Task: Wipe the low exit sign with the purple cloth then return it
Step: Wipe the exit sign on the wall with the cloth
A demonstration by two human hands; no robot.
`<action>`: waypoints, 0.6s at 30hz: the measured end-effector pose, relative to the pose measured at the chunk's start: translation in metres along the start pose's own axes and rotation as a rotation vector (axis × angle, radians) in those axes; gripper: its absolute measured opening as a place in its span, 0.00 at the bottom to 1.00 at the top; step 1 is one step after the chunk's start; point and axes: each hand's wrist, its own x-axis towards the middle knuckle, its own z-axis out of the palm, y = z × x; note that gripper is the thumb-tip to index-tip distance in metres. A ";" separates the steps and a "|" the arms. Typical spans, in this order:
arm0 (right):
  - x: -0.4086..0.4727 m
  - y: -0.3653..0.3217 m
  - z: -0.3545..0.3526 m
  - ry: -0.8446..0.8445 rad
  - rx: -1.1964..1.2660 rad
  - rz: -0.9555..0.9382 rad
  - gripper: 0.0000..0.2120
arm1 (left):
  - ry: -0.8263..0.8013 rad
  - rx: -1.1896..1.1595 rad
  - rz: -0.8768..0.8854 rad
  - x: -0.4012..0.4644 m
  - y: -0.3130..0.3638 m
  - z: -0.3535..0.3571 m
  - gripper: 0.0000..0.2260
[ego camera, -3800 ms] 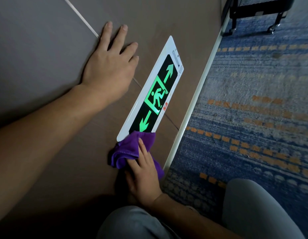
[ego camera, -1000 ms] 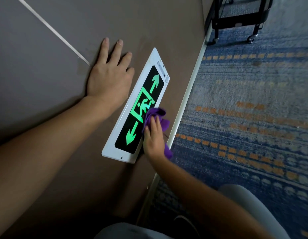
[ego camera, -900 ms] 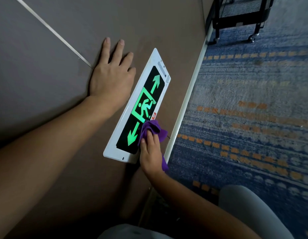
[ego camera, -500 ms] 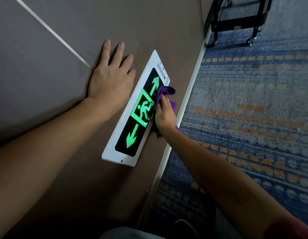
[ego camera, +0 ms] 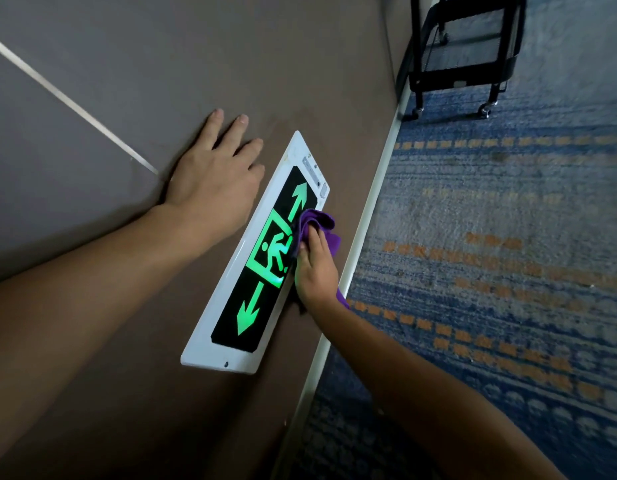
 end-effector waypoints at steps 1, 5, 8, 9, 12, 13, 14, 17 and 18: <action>0.018 -0.002 -0.004 -0.001 -0.021 0.009 0.22 | -0.004 -0.002 0.006 0.008 -0.002 0.001 0.22; 0.069 -0.005 -0.020 -0.020 -0.075 0.022 0.23 | 0.006 0.005 0.016 0.028 -0.002 0.003 0.23; 0.079 0.001 -0.022 -0.021 -0.044 0.033 0.23 | 0.039 0.041 0.009 0.027 0.001 0.009 0.24; 0.076 0.003 -0.019 -0.014 -0.036 0.042 0.24 | 0.047 0.043 0.010 0.026 0.001 0.010 0.24; 0.049 0.007 -0.001 0.013 0.010 0.066 0.24 | 0.049 0.044 0.008 0.027 0.000 0.009 0.25; 0.034 0.008 0.006 0.021 0.019 0.063 0.24 | 0.049 0.041 0.007 0.027 0.001 0.009 0.25; 0.019 0.010 0.012 0.032 0.024 0.050 0.24 | 0.049 0.036 0.005 0.027 0.001 0.009 0.25; -0.012 0.015 0.023 0.067 0.055 -0.013 0.18 | 0.051 0.017 0.008 0.027 -0.001 0.007 0.25; -0.012 0.015 0.023 0.071 0.076 -0.012 0.17 | 0.053 0.012 0.008 0.027 -0.001 0.006 0.25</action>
